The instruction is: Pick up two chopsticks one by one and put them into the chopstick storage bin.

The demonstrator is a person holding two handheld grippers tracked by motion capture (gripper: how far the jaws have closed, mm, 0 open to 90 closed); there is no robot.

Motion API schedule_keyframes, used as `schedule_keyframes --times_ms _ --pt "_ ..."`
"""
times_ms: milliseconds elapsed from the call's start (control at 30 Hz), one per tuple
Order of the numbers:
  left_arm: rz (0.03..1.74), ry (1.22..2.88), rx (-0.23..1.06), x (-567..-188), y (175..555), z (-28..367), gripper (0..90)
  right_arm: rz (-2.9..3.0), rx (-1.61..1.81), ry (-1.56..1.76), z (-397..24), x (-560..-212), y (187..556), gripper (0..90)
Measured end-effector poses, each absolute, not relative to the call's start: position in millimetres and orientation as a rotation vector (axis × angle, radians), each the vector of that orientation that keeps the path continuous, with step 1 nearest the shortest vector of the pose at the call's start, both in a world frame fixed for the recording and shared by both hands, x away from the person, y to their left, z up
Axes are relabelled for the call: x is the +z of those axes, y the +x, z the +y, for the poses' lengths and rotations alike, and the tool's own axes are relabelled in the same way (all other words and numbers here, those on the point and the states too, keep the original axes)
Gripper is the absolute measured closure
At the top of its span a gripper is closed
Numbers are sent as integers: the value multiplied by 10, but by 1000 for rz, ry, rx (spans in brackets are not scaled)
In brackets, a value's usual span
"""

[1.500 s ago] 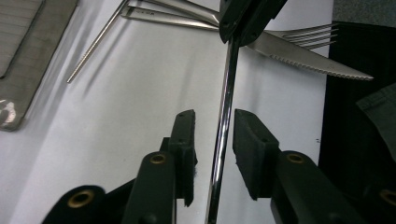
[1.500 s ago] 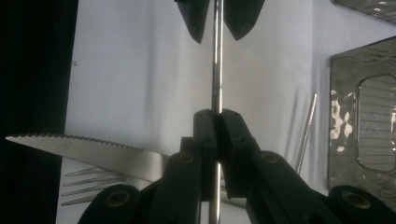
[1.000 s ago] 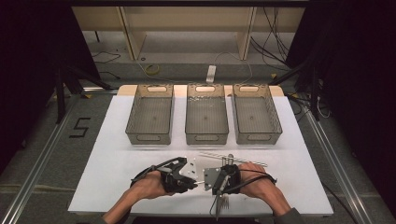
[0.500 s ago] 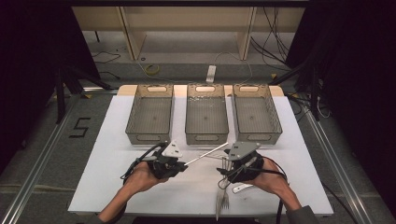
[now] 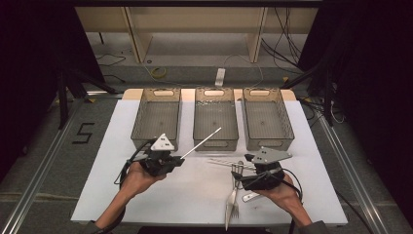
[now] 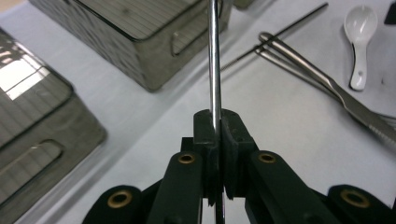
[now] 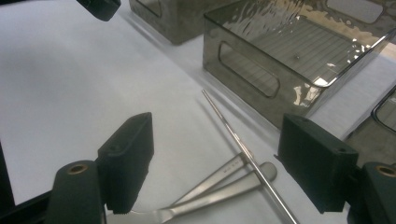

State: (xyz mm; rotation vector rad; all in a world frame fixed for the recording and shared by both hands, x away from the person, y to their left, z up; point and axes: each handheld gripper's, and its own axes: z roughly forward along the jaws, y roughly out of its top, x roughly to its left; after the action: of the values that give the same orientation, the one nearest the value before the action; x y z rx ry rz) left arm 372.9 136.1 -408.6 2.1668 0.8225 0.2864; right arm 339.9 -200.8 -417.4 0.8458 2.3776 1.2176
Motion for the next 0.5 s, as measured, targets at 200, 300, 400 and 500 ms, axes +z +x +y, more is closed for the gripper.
schedule_keyframes --times_ms 200,300,400,500 --pt "916 2070 309 -4014 3831 1588 853 2338 1287 879 -2065 -4190 3361 270" --pt "963 2028 333 -3972 3894 1698 853 2333 1292 885 -2073 -4191 3343 270" --pt "1002 1988 351 -3913 3966 1785 853 2329 1302 888 -2082 -4194 3315 268" --pt "1039 1956 368 -3862 4060 1858 852 2332 1296 888 -2087 -4206 3289 265"
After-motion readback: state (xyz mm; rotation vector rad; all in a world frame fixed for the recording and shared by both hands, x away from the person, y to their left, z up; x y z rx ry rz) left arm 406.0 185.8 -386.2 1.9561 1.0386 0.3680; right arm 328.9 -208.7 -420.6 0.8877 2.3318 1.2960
